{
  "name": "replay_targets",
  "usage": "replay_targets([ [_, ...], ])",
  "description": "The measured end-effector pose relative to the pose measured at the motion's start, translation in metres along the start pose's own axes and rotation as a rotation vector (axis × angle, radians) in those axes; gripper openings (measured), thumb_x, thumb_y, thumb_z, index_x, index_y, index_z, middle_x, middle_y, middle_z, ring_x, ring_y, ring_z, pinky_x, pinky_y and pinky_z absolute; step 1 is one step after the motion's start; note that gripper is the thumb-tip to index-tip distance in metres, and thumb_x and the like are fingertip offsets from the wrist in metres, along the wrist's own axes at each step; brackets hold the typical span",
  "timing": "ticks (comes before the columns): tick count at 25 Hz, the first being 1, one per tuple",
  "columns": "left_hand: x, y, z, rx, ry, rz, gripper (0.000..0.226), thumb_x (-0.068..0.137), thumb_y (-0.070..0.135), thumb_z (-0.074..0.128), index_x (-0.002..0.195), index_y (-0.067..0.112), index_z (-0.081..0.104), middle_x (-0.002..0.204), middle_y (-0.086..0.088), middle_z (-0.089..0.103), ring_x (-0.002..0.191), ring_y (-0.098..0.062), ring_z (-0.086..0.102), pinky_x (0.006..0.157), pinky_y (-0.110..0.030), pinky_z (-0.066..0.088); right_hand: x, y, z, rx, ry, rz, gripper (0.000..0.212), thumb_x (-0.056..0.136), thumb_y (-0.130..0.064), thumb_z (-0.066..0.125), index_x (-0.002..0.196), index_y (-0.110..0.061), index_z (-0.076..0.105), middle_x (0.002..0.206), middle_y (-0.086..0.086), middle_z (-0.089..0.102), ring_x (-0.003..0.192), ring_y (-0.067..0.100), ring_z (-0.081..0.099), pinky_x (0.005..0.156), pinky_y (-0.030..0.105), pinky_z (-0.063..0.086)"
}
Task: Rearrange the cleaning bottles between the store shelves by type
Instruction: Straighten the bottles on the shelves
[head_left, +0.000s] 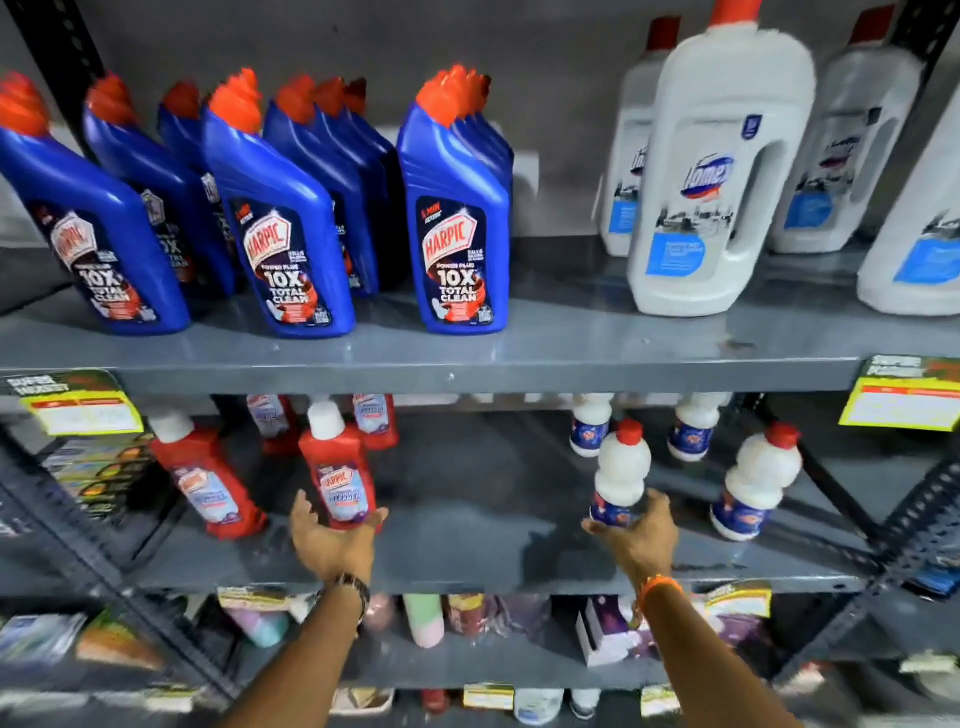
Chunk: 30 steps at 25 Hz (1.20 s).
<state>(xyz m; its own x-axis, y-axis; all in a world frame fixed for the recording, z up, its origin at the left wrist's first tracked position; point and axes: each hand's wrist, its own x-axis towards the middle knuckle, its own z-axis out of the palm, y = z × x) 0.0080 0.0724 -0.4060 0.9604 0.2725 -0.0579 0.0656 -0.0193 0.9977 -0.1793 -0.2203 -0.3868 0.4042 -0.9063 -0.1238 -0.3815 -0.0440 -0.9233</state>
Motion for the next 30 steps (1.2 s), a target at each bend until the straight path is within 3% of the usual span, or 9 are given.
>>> replay_targets([
  [3, 0.029, -0.034, 0.007, 0.130, -0.015, 0.060, 0.117, 0.032, 0.023, 0.099, 0.137, 0.023, 0.048, 0.127, -0.013, 0.066, 0.113, -0.034, 0.066, 0.101, -0.052, 0.054, 0.008, 0.011, 0.013, -0.055, 0.052, -0.021, 0.081, 0.050, -0.016, 0.098, 0.119, -0.007, 0.056, 0.115, 0.015, 0.070, 0.103, 0.032, 0.067, 0.091, 0.039, 0.053],
  [6, 0.016, -0.016, 0.012, 0.230, 0.037, 0.048, 0.111, 0.042, 0.015, 0.101, 0.137, 0.018, 0.045, 0.123, -0.017, 0.068, 0.109, -0.036, 0.066, 0.100, -0.051, 0.054, 0.018, 0.017, 0.013, -0.108, 0.040, -0.039, 0.066, 0.056, -0.015, 0.094, 0.110, -0.006, 0.057, 0.114, 0.019, 0.070, 0.103, 0.036, 0.067, 0.086, 0.037, 0.052],
  [12, 0.018, -0.018, 0.015, 0.322, 0.042, 0.081, 0.093, 0.056, 0.016, 0.097, 0.134, 0.011, 0.047, 0.120, -0.025, 0.068, 0.109, -0.047, 0.065, 0.097, -0.055, 0.053, 0.032, 0.023, 0.012, -0.263, -0.013, -0.133, 0.058, 0.064, -0.018, 0.090, 0.111, -0.002, 0.059, 0.111, 0.021, 0.071, 0.104, 0.039, 0.067, 0.081, 0.031, 0.046],
  [18, 0.023, -0.022, 0.010, 0.390, -0.001, 0.133, 0.090, 0.057, 0.019, 0.097, 0.133, 0.011, 0.050, 0.118, -0.023, 0.071, 0.105, -0.044, 0.068, 0.097, -0.051, 0.054, 0.028, 0.019, 0.013, -0.298, -0.012, -0.122, 0.060, 0.064, -0.018, 0.090, 0.114, -0.003, 0.059, 0.113, 0.020, 0.071, 0.107, 0.039, 0.066, 0.091, 0.041, 0.054],
  [21, 0.024, -0.021, 0.010, 0.393, -0.025, 0.137, 0.090, 0.059, 0.020, 0.096, 0.135, 0.009, 0.049, 0.121, -0.024, 0.069, 0.109, -0.045, 0.066, 0.099, -0.053, 0.053, 0.029, 0.017, 0.013, -0.290, -0.015, -0.105, 0.061, 0.065, -0.017, 0.090, 0.116, -0.003, 0.059, 0.115, 0.019, 0.071, 0.108, 0.038, 0.066, 0.092, 0.040, 0.053],
  [25, 0.027, -0.024, 0.012, 0.393, -0.029, 0.148, 0.090, 0.060, 0.022, 0.096, 0.135, 0.009, 0.049, 0.122, -0.024, 0.068, 0.110, -0.046, 0.066, 0.098, -0.055, 0.053, 0.037, 0.017, 0.010, -0.293, -0.054, -0.087, 0.067, 0.063, -0.019, 0.091, 0.120, -0.005, 0.059, 0.117, 0.017, 0.071, 0.106, 0.036, 0.067, 0.089, 0.049, 0.059],
  [30, 0.015, -0.021, 0.012, 0.382, -0.044, 0.116, 0.105, 0.062, 0.016, 0.095, 0.148, 0.009, 0.036, 0.136, -0.026, 0.059, 0.123, -0.047, 0.059, 0.105, -0.056, 0.048, 0.034, 0.020, 0.009, -0.268, -0.072, -0.068, 0.071, 0.065, -0.019, 0.091, 0.125, -0.005, 0.056, 0.123, 0.017, 0.069, 0.112, 0.035, 0.065, 0.097, 0.044, 0.053],
])
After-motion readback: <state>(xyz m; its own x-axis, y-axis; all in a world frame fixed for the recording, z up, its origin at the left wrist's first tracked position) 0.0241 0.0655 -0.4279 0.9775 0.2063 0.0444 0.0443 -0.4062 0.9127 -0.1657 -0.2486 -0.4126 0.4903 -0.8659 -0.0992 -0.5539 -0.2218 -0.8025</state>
